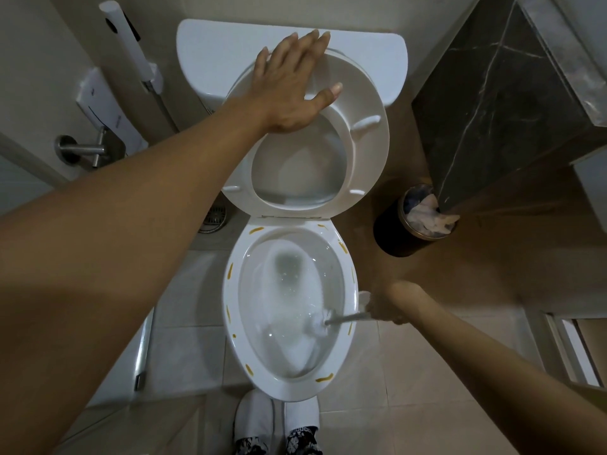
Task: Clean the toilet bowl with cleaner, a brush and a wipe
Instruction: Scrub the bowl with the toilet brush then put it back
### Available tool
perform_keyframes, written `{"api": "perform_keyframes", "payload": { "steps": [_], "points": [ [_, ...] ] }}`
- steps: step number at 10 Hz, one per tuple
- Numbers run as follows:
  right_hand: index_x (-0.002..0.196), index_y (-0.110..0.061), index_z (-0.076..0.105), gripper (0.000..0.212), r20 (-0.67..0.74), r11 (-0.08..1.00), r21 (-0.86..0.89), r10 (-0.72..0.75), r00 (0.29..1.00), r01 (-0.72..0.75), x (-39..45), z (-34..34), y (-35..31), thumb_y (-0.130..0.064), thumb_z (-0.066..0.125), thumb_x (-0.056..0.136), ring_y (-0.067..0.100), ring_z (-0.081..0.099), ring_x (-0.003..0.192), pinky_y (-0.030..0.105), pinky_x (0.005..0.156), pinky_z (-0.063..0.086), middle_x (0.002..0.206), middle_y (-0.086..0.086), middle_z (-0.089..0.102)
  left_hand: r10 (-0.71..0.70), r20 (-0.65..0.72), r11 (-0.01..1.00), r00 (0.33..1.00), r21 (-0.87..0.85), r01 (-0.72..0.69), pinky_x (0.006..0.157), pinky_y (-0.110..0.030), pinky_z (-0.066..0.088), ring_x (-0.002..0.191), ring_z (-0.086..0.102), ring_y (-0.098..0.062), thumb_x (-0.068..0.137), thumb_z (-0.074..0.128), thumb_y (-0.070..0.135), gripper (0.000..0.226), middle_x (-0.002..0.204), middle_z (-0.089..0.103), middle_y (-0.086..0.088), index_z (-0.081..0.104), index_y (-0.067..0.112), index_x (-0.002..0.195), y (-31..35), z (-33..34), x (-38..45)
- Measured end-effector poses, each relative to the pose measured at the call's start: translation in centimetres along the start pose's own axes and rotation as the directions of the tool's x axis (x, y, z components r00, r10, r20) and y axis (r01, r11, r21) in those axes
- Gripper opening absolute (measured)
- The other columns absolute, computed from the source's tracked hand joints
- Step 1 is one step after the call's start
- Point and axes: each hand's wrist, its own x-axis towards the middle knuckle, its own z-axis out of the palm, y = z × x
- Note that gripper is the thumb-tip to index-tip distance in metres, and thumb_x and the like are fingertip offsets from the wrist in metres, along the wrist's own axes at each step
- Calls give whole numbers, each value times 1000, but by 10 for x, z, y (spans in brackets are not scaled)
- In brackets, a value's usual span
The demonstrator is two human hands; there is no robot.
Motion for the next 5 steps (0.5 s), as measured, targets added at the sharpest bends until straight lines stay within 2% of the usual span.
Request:
{"api": "perform_keyframes", "payload": {
  "steps": [1,2,3,4,5],
  "points": [
    [125,-6,59,31,39,1000,4,-1,999,1,6,4,0,-18,46,100,11,44,56,19,49,34,73,-1,47,1,4,1000,1000,-2,-1,116,-48,-3,147,-4,-22,96,28,58,71,160,0,1,0,24,152,0,0,0],
    [124,-9,58,30,-201,994,100,62,978,-43,15,3,9,-19,49,97,23,61,91,28,69,48,104,6,60,-1,4,1000,1000,-1,1,116,-48,-3,147,-4,-22,96,28,57,71,160,0,1,0,24,152,0,-1,0],
    [125,-10,56,31,-287,986,157,94,953,-50,18,9,7,-20,51,96,28,61,105,35,86,51,117,9,60,-2,7,1000,1000,-2,2,116,-48,-3,147,-5,-21,96,27,58,71,160,-1,1,-1,24,152,0,-1,-1],
    [129,-9,56,33,-83,998,66,15,996,-10,15,14,0,-16,46,98,16,54,67,25,58,44,87,2,54,-4,6,1000,1000,-4,4,116,-48,-3,147,-5,-21,96,27,57,71,160,0,2,0,24,152,1,-2,-1],
    [125,-7,58,29,-59,995,102,22,998,-16,14,9,6,-16,45,100,11,40,55,21,51,35,77,1,47,-1,4,1000,1000,3,1,116,-48,-3,147,-4,-22,96,27,57,71,160,0,1,0,24,152,1,-1,0]
  ]
}}
